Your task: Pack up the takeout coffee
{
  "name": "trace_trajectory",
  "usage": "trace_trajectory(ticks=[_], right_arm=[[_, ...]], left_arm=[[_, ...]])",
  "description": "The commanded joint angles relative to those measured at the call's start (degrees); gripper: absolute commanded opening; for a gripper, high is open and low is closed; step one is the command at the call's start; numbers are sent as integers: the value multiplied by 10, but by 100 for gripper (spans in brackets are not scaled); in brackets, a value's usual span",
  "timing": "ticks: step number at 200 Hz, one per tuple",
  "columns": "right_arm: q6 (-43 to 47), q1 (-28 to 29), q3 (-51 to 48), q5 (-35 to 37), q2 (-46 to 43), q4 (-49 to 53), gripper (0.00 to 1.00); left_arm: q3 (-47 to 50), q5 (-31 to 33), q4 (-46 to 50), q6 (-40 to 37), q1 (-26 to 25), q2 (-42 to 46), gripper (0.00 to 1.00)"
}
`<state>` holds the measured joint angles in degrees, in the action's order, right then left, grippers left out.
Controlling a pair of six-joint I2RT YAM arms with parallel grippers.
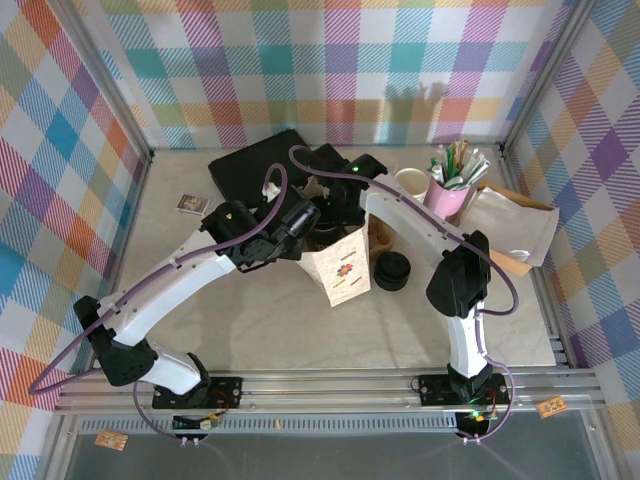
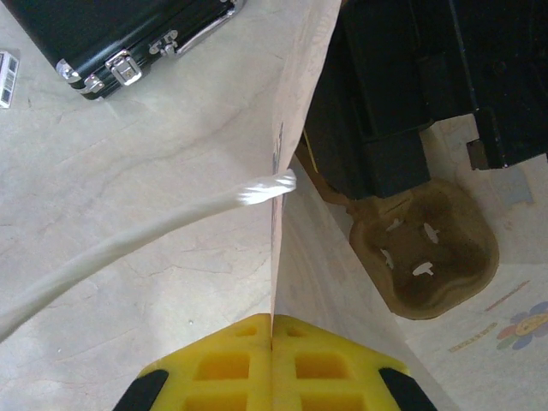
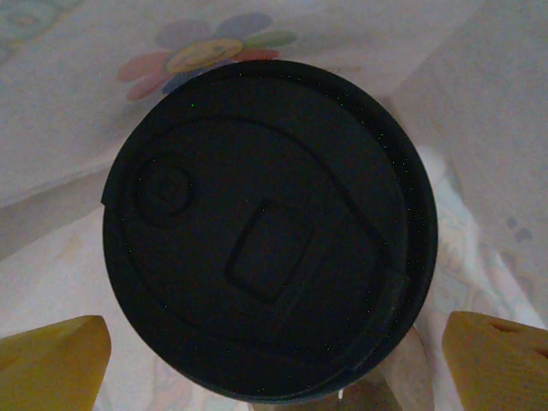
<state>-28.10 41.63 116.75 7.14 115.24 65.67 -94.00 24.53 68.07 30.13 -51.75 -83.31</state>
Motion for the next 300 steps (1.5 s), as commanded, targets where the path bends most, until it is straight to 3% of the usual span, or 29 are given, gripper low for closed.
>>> trace_trajectory(ticks=[1, 111, 214, 300], right_arm=[[4, -9, 3, 39, 3, 13, 99], [77, -1, -42, 68, -15, -94, 99], [32, -11, 46, 19, 21, -27, 99], [73, -12, 67, 31, 48, -20, 99]], left_arm=[[2, 1, 4, -13, -4, 9, 0], [0, -11, -1, -13, -5, 0, 0], [-2, -13, 10, -17, -5, 4, 0], [6, -13, 7, -19, -5, 12, 0]])
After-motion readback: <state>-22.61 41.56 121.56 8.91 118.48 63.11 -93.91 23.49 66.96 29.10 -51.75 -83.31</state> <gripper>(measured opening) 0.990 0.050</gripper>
